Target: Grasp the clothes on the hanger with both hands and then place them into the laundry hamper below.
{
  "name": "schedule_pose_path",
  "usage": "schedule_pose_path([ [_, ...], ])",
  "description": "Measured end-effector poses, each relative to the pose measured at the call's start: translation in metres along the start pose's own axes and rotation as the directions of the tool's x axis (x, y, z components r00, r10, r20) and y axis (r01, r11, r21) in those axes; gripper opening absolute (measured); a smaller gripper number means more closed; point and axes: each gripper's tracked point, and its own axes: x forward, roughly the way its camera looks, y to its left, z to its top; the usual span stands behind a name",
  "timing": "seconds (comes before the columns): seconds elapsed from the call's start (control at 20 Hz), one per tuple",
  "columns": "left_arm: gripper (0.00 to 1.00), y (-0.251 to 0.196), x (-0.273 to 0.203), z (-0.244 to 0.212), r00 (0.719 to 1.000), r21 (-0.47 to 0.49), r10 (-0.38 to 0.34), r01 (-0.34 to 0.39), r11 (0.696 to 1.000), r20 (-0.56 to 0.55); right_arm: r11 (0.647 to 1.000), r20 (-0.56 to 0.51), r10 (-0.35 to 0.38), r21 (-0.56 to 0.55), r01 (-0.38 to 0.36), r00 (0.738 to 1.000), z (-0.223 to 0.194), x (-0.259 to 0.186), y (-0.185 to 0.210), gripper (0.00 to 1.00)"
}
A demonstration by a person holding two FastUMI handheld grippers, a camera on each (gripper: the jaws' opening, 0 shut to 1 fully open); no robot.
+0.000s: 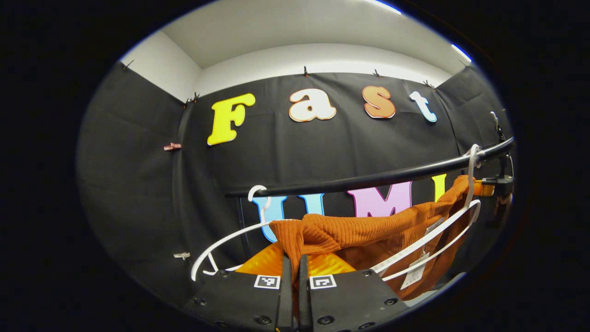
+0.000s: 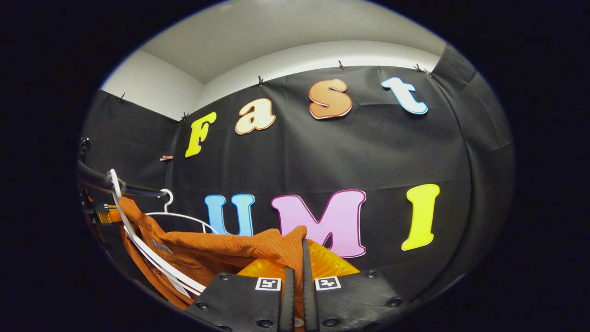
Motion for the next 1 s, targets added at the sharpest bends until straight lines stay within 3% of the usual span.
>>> schedule_pose_path([
  [0.2, 0.1, 0.015, 0.008, -0.066, 0.992, -0.062, -0.002, -0.006, 0.998, -0.128, 0.994, -0.051, 0.102, -0.026, -0.103, 0.993, -0.021, -0.005, 0.022, 0.12],
  [0.35, 0.09, -0.001, -0.003, -0.117, 0.98, -0.16, -0.043, 0.011, 0.987, -0.197, 0.99, -0.047, 0.138, -0.004, -0.138, 0.989, -0.03, -0.013, 0.022, 0.12],
  [0.5, 0.09, -0.029, -0.012, -0.148, 0.968, -0.179, -0.069, 0.026, 0.983, -0.239, 0.996, -0.141, 0.069, -0.046, -0.077, 0.988, -0.066, -0.022, -0.001, 0.12],
  [0.7, 0.09, -0.061, -0.037, -0.184, 0.963, -0.186, -0.063, 0.014, 0.982, -0.262, 1.0, -0.22, -0.02, 0.006, 0.021, 0.975, -0.117, -0.05, -0.027, 0.12],
  [0.85, 0.09, -0.087, -0.063, -0.223, 0.936, -0.204, -0.095, 0.025, 0.979, -0.338, 0.996, -0.336, -0.082, -0.002, 0.086, 0.938, -0.174, -0.081, -0.043, 0.12],
  [1.0, 0.09, -0.114, -0.085, -0.253, 0.909, -0.19, -0.118, 0.044, 0.981, -0.4, 0.995, -0.449, -0.091, -0.015, 0.095, 0.889, -0.227, -0.117, -0.033, 0.13],
])
